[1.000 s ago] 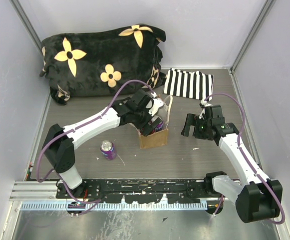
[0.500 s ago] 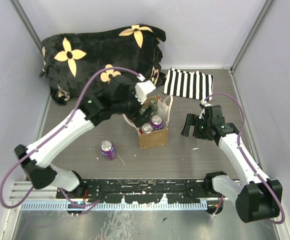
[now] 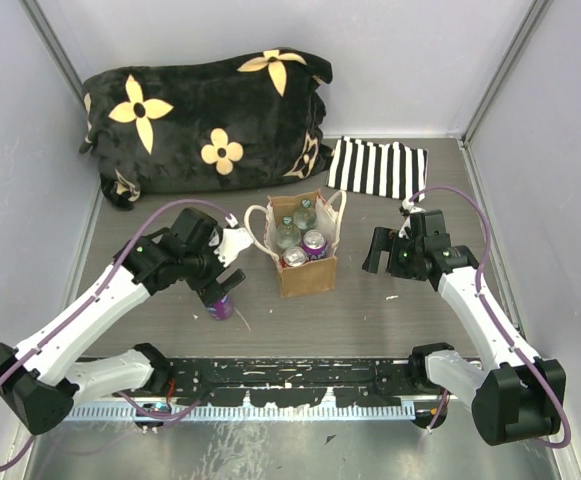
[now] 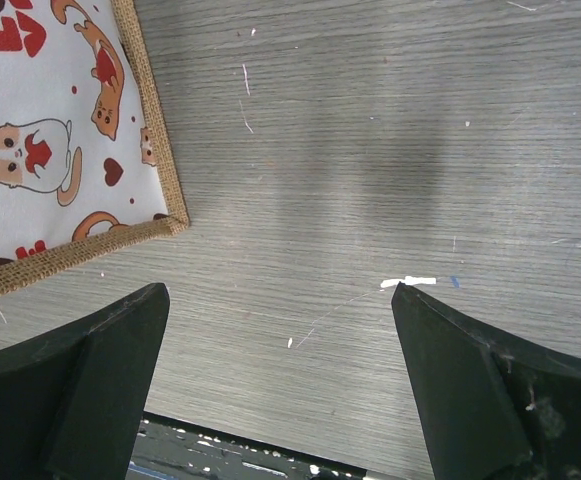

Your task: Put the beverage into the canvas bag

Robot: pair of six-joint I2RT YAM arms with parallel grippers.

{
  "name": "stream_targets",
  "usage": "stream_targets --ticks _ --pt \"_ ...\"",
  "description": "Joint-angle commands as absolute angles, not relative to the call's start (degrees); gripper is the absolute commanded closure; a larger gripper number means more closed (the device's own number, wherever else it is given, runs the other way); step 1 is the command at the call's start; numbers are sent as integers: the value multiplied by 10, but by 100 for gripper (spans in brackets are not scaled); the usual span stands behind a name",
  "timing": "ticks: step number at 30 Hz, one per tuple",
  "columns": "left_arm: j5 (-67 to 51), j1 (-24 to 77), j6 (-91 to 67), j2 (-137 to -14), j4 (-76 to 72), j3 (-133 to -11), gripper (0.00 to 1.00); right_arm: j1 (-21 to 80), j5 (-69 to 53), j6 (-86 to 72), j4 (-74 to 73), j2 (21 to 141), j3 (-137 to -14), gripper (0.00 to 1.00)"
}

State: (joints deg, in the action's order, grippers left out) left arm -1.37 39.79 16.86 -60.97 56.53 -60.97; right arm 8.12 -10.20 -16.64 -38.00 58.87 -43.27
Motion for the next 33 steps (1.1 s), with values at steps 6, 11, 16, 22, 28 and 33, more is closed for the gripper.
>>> stream_targets --ticks 6,11,16,22,28,33 --pt "-22 371 193 -672 565 -589 2 79 -109 -168 -376 562 -436 0" --pt "-39 371 186 -695 566 -577 2 79 -107 -166 -379 568 -446 0" --pt "-56 371 182 -701 558 -558 2 79 -106 -165 -379 570 -448 0" --pt "-55 371 190 -706 554 -542 1 79 -105 -165 -380 571 -447 0" --pt "-44 370 192 -693 548 -523 64 79 -104 -165 -379 572 -442 0" --pt "-23 368 196 -678 558 -530 100 79 -105 -167 -379 571 -440 0"
